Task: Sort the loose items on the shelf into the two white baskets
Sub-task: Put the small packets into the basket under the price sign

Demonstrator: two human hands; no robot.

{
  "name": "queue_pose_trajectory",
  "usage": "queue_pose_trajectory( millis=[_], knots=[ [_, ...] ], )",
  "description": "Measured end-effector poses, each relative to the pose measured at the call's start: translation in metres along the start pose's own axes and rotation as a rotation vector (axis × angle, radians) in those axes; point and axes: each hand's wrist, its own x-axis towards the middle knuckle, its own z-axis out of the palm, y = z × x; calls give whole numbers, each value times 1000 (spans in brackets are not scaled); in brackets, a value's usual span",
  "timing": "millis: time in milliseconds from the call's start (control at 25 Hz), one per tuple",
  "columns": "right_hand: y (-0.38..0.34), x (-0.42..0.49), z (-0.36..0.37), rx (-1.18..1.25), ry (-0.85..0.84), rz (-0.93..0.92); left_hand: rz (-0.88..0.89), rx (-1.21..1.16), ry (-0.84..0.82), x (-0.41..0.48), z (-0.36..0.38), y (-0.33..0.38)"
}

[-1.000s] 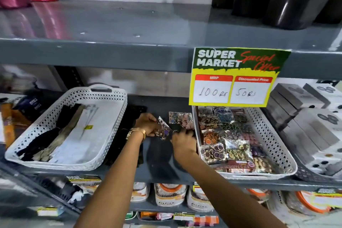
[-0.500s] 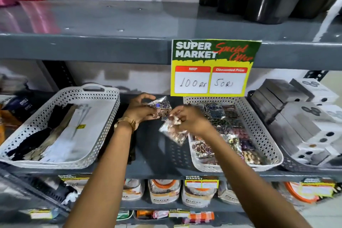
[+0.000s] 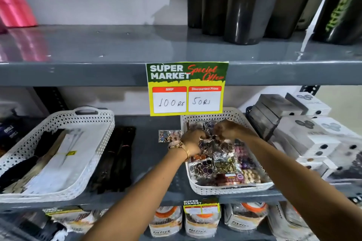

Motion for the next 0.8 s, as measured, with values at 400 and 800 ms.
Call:
queue_pose_trajectory(
  millis=[400,800],
  knots=[
    [-5,0,19,-52,55,-2,34,302,0,-16,5,-14],
    [-36,-8,14,-1,279,-127,101,154,167,-16,-6,-29]
  ],
)
